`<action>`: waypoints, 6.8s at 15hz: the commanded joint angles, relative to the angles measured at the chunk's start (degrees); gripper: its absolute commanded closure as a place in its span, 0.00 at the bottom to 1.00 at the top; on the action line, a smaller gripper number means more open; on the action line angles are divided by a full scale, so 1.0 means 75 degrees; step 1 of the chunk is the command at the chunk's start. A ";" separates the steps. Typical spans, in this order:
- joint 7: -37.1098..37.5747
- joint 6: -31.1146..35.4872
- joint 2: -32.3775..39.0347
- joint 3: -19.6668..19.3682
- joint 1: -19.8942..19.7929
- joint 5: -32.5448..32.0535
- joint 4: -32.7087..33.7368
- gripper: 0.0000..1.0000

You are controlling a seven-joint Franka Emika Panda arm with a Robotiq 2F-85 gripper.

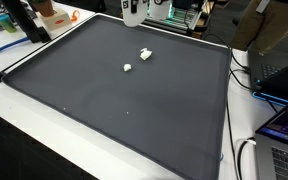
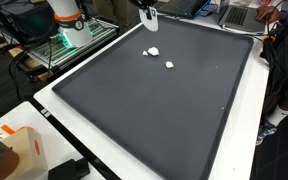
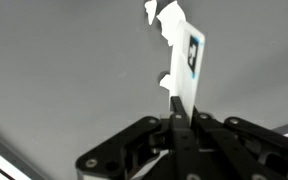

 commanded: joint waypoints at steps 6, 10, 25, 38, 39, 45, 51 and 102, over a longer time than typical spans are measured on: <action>-0.0398 0.0642 0.0758 -0.0355 0.0005 0.0413 -0.0002 0.96; 0.0115 0.1076 0.1285 -0.0259 0.0046 0.0268 0.0291 0.99; 0.1119 0.0838 0.3413 -0.0316 0.0440 0.0122 0.2032 0.96; 0.1506 0.0840 0.3631 -0.0823 0.0664 -0.0193 0.2108 0.96; 0.1525 0.0844 0.3649 -0.0837 0.0667 -0.0194 0.2110 0.96; 0.1592 0.0856 0.3678 -0.0855 0.0689 -0.0195 0.2115 0.96; 0.1884 0.1122 0.3857 -0.0906 0.0809 -0.0378 0.2162 0.99; 0.1883 -0.4123 0.5773 -0.0995 0.0496 0.0305 0.5004 0.99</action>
